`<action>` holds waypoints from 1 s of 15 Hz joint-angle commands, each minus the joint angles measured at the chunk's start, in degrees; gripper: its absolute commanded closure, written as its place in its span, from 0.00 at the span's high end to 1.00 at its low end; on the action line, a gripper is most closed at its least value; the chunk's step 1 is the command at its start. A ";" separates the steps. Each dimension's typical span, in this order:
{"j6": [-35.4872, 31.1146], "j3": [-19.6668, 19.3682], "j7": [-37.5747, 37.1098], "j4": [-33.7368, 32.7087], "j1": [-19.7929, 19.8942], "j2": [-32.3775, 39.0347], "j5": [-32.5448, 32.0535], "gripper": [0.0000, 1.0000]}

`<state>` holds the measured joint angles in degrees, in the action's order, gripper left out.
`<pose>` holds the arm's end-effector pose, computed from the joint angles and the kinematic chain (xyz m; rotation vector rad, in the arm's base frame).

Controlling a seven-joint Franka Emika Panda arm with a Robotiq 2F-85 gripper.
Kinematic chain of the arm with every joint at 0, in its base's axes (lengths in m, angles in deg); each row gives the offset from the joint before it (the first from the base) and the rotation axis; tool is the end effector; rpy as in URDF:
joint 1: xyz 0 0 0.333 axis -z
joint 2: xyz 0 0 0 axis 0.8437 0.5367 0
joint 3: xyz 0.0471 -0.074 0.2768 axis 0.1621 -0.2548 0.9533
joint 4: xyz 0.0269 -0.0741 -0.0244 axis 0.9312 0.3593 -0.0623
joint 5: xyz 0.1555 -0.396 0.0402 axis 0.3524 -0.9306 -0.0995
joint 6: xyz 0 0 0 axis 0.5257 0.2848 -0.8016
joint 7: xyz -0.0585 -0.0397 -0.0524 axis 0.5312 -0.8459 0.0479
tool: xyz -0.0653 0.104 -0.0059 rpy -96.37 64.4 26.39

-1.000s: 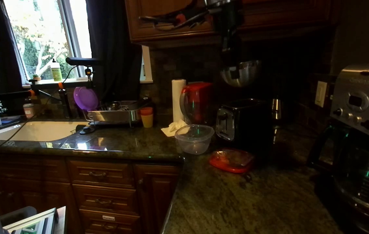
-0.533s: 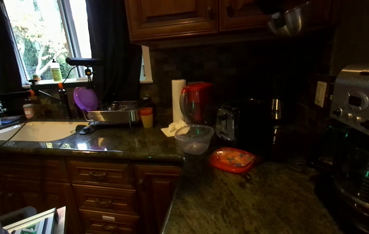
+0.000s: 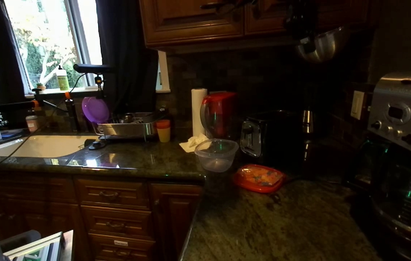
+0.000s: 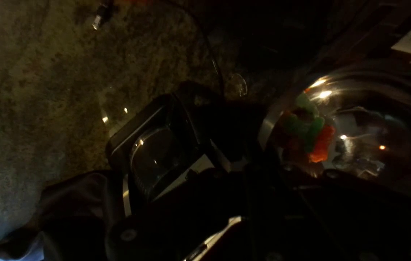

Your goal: Put the silver bowl on the toaster

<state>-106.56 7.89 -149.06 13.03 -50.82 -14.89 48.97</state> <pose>0.6424 -0.1221 0.6000 -2.1892 1.8556 -0.6027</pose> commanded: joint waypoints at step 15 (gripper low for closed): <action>-12.49 6.46 10.74 16.11 -9.40 1.22 11.31 0.01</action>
<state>-115.20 13.07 -142.78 26.33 -58.83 -11.85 57.75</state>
